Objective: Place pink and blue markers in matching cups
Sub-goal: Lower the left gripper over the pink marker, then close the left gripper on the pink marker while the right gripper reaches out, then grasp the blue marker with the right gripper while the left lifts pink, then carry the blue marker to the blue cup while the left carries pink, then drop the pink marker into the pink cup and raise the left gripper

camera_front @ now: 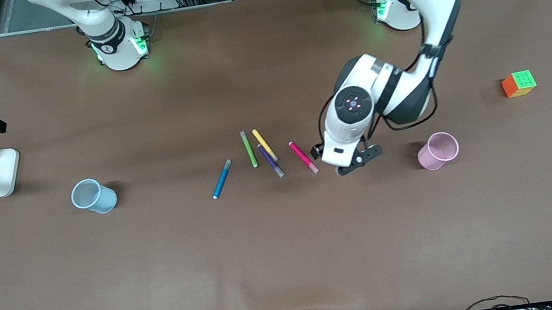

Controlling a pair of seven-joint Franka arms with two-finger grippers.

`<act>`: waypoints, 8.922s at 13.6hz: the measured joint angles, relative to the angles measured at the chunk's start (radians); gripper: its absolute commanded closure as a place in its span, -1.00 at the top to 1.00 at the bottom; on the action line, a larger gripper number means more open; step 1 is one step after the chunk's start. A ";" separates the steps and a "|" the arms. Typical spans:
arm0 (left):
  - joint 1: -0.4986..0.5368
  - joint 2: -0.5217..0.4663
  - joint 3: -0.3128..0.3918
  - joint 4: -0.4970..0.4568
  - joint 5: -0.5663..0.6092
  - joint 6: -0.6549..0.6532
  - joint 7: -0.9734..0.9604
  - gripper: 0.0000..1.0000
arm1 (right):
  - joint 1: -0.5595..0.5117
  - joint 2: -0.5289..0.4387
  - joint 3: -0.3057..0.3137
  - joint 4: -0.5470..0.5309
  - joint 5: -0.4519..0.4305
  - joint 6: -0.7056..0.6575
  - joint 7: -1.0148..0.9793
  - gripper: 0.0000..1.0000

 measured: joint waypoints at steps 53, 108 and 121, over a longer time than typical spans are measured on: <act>0.042 -0.001 0.041 0.089 0.047 0.042 -0.105 -0.76 | 0.501 0.626 0.009 0.039 0.161 0.414 1.012 1.00; 0.247 -0.117 0.012 -0.139 0.803 -0.261 -0.619 0.29 | 0.031 0.460 -0.022 -0.107 0.038 0.674 -0.110 -1.00; 0.353 -0.364 0.012 -0.123 0.334 -0.266 -0.008 0.77 | -0.007 0.290 -0.018 -0.581 0.038 1.193 -0.221 -1.00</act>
